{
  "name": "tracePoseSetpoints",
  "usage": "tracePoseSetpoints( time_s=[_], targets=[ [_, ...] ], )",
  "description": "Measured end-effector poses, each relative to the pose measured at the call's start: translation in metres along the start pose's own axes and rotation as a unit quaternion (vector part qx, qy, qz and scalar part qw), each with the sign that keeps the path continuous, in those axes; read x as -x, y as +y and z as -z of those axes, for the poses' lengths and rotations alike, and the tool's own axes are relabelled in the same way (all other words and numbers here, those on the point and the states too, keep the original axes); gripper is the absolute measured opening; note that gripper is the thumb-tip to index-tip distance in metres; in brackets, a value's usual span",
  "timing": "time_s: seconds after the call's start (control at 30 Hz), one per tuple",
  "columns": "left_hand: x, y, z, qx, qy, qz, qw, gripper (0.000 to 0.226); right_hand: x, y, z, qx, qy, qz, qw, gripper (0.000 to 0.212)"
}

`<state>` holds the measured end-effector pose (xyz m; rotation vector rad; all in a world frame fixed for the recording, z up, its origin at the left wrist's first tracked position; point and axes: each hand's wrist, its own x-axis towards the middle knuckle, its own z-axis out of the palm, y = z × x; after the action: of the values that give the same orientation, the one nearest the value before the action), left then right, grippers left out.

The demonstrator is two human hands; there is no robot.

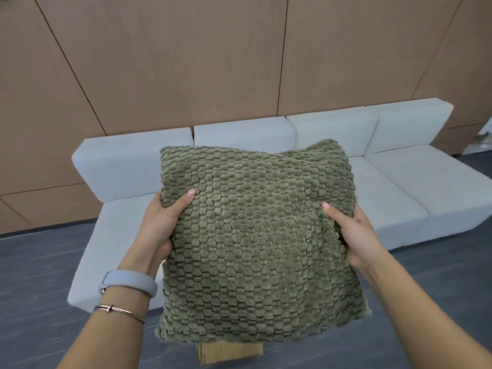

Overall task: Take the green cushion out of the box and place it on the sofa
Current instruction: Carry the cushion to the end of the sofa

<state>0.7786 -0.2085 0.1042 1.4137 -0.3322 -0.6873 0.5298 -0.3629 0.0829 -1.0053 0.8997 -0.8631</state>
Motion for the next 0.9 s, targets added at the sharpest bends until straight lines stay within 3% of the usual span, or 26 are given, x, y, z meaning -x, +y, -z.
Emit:
tracePoseSetpoints(
  time_s=[0.23,0.47,0.63,0.77,0.9],
  targets=[
    [0.008,-0.023,-0.063,-0.022,-0.051,0.068,0.996,0.028,0.007,-0.002,0.062,-0.025,0.069,-0.01,0.997,0.042],
    [0.016,-0.05,-0.175,-0.039,-0.1,0.088,0.99,0.024,0.001,-0.027,0.163,-0.033,0.128,0.002,0.991,0.028],
    [0.026,-0.072,-0.272,-0.031,-0.136,0.092,0.986,0.024,-0.013,-0.052,0.248,-0.036,0.183,0.0,0.982,0.044],
    [0.034,-0.087,-0.347,-0.023,-0.158,0.105,0.982,0.029,-0.025,-0.073,0.314,-0.044,0.21,0.013,0.977,0.045],
    [0.044,-0.098,-0.413,-0.023,-0.187,0.112,0.976,0.018,-0.035,-0.09,0.369,-0.061,0.244,0.021,0.968,0.045]
  ],
)
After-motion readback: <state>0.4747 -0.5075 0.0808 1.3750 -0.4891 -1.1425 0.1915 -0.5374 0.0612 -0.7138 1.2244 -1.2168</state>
